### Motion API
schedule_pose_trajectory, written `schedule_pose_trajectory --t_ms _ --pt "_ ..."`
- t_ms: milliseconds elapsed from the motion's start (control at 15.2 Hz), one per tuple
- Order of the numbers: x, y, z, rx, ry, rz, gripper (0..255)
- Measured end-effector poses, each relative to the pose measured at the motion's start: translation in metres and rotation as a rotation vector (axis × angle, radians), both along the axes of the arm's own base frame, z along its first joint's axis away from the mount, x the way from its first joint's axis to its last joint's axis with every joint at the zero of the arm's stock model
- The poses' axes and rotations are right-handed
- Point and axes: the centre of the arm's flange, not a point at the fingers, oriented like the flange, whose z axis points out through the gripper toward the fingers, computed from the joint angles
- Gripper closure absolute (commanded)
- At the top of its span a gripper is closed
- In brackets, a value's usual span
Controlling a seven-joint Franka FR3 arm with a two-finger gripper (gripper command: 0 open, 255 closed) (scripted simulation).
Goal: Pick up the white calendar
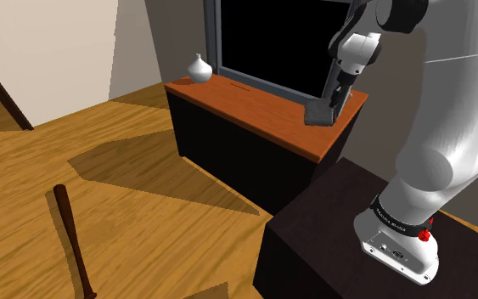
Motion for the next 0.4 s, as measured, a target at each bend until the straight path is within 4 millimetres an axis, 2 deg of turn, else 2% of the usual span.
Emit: schedule_pose_trajectory --t_ms 396 --pt "0.001 0.000 0.029 0.000 0.000 0.000 255"
